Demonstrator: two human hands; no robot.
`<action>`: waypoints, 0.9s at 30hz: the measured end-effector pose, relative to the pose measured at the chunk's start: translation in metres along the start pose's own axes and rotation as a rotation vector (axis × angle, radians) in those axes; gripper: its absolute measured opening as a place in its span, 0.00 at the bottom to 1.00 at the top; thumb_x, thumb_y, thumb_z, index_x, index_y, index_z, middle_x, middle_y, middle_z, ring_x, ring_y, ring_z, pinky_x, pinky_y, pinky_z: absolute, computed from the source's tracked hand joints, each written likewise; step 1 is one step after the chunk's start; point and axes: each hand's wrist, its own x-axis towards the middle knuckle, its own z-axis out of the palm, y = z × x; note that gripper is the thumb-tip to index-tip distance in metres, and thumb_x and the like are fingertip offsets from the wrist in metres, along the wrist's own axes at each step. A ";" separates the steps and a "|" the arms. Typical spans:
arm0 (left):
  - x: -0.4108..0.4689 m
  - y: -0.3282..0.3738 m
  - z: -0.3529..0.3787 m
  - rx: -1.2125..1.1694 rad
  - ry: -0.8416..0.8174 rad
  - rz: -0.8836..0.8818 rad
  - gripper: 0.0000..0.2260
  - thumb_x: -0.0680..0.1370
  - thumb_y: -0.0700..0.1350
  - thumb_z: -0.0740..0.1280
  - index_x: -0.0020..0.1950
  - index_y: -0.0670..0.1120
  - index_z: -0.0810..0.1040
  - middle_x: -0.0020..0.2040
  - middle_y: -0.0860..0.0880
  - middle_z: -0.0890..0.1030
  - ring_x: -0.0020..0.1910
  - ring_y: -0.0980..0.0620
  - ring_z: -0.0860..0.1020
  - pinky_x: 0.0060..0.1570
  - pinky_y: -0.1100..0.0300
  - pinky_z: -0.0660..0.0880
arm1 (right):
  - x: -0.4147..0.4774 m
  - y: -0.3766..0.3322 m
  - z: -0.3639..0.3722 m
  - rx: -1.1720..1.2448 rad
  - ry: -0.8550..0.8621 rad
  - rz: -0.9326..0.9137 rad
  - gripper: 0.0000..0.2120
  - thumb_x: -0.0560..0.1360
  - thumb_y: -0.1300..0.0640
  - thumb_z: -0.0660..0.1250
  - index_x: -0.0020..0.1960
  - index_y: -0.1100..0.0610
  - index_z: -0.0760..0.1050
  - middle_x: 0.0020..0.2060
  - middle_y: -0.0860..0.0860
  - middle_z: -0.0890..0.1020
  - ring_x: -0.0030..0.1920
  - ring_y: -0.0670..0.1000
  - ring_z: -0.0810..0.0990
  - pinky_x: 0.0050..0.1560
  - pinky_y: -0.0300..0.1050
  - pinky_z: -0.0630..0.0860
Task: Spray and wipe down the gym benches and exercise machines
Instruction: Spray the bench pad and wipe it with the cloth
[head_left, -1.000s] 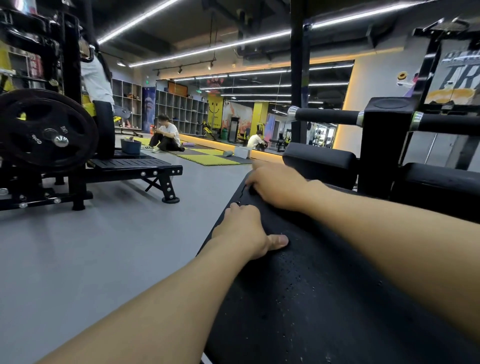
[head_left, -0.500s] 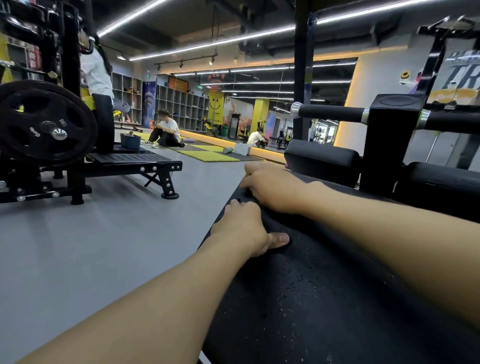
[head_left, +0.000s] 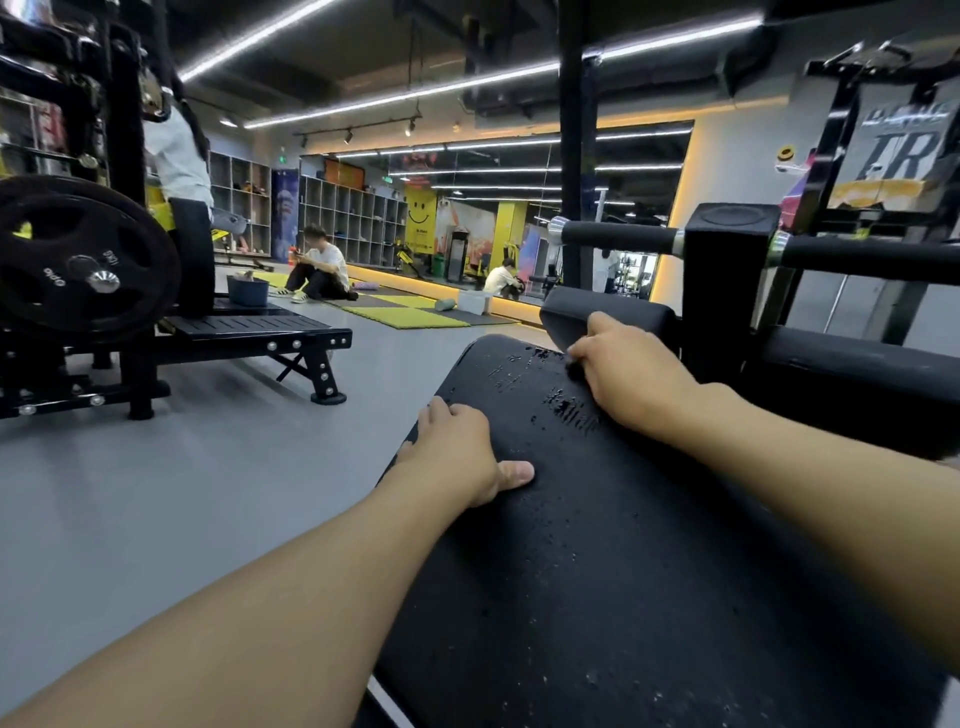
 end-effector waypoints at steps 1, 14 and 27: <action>-0.002 0.002 0.000 0.025 0.026 0.023 0.41 0.74 0.63 0.71 0.77 0.42 0.58 0.78 0.41 0.56 0.78 0.42 0.56 0.73 0.44 0.64 | -0.010 -0.009 0.000 0.000 -0.023 -0.078 0.13 0.80 0.60 0.60 0.58 0.54 0.81 0.49 0.53 0.71 0.49 0.61 0.77 0.47 0.53 0.75; -0.022 0.042 -0.001 0.019 -0.273 0.012 0.62 0.63 0.72 0.74 0.82 0.53 0.38 0.81 0.38 0.41 0.80 0.35 0.43 0.77 0.39 0.52 | -0.062 0.017 -0.026 -0.042 -0.036 -0.018 0.15 0.80 0.57 0.59 0.64 0.49 0.77 0.55 0.53 0.71 0.51 0.59 0.74 0.47 0.51 0.70; -0.030 0.072 -0.006 0.201 -0.126 0.129 0.31 0.70 0.58 0.77 0.61 0.46 0.65 0.67 0.43 0.70 0.66 0.41 0.71 0.63 0.47 0.72 | -0.094 0.004 -0.026 -0.053 -0.107 -0.209 0.12 0.78 0.58 0.61 0.59 0.52 0.77 0.56 0.52 0.70 0.50 0.58 0.75 0.48 0.52 0.73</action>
